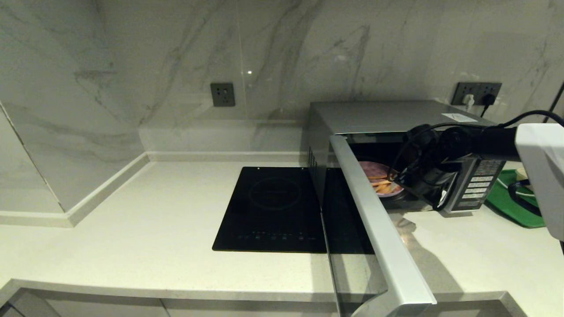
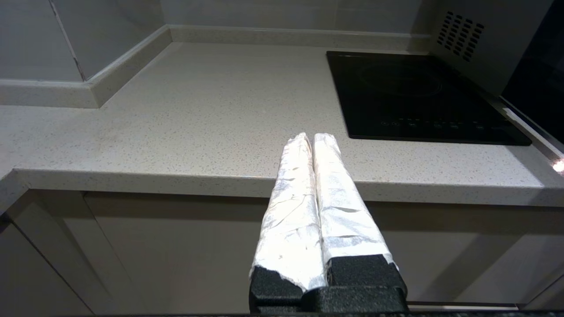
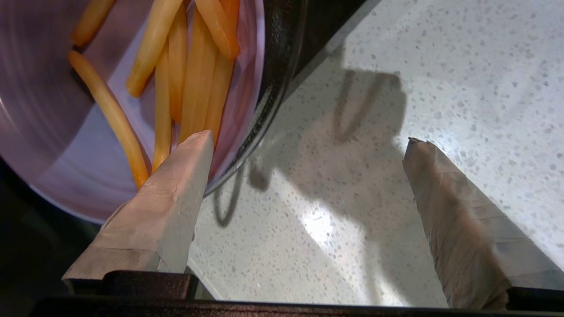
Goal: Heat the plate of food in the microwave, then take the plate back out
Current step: Take the plate out of the microwave
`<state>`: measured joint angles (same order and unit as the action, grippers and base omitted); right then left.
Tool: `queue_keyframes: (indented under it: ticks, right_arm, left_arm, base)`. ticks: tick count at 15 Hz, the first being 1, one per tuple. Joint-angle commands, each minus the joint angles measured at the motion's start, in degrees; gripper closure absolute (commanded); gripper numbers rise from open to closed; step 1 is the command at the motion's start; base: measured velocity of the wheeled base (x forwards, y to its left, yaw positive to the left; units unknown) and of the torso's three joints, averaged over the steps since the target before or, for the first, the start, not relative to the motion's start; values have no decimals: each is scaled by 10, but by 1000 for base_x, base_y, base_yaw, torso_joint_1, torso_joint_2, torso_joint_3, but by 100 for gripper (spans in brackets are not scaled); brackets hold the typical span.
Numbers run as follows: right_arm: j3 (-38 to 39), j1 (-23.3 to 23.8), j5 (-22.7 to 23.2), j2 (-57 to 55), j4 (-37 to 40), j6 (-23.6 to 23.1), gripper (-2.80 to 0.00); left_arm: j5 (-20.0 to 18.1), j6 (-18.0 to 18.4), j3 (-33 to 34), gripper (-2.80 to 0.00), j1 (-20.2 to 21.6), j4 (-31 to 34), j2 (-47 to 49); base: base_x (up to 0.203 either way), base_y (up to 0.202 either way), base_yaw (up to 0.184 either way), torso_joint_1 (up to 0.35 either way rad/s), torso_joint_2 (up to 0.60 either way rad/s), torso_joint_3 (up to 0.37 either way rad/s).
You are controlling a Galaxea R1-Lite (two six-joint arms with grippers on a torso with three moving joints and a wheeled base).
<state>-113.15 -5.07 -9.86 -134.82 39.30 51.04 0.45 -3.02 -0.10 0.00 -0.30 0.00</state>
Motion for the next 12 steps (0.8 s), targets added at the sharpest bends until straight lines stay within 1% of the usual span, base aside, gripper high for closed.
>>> queue_keyframes:
  ticks: [1, 8, 12]
  right_arm:
    - [0, 0, -1, -7, -9, 4, -280]
    - [0, 5, 1, -20, -45, 4, -280]
    - [0, 10, 1, -21, -45, 4, -280]
  left_arm:
    - [0, -1, 0, 0, 0, 0, 0]
    - [0, -1, 0, 0, 0, 0, 0]
    - [0, -1, 0, 0, 0, 0, 0]
  base:
    - [0, 0, 0, 0, 0, 0]
    - [0, 0, 0, 0, 0, 0]
    - [0, 0, 0, 0, 0, 0]
